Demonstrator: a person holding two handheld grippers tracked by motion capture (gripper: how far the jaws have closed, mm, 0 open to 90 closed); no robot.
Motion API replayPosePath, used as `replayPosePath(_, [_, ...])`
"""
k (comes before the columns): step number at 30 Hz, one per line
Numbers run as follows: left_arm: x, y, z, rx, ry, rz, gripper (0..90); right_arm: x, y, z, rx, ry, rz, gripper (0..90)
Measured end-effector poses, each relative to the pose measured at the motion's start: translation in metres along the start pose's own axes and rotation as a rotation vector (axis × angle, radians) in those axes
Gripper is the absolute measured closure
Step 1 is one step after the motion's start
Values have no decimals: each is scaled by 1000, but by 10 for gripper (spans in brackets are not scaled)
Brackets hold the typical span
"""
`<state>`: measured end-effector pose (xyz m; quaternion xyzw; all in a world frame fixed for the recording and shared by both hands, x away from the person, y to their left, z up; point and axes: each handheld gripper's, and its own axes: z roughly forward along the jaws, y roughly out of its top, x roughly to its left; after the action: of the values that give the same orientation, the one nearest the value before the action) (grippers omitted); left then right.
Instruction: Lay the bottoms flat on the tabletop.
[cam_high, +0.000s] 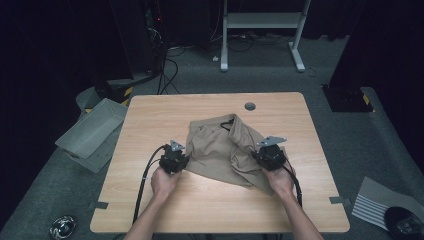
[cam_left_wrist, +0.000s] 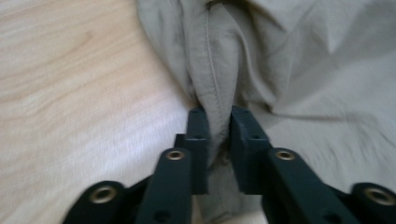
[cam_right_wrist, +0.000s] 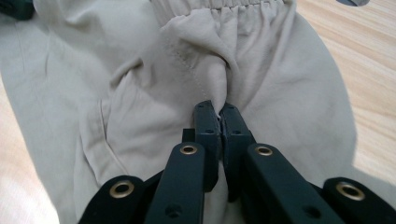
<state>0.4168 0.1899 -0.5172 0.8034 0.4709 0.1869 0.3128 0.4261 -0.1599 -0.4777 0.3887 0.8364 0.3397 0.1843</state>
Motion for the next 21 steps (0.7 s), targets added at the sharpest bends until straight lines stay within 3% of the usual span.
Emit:
replayPosePath(2, [-1, -8, -8, 2, -6, 11, 820, 1, -9, -8, -1, 9, -1, 881])
replayPosePath(7, [5, -19, -22, 41, -54, -18, 820, 2, -32, -22, 18, 35, 14, 869])
replayPosePath(9, [4, -17, -22, 44, -66, -18, 734, 4, -32, -26, 10, 46, 15, 786])
replayPosePath(12, [3, -9, -20, -25, -73, -59, 522, 10, -22, -27, -17, 45, -4, 574])
replayPosePath(15, [-1, 4, -13, -72, -72, -82, 413, 18, -5, -24, -40, 48, -18, 498])
replayPosePath(18, [-5, 13, -3, -77, -66, -87, 397, 22, 8, -15, -39, 42, -39, 515])
replayPosePath(21, [-8, 15, 6, -65, -39, -68, 453, 22, 13, -5, -8, 43, -41, 688])
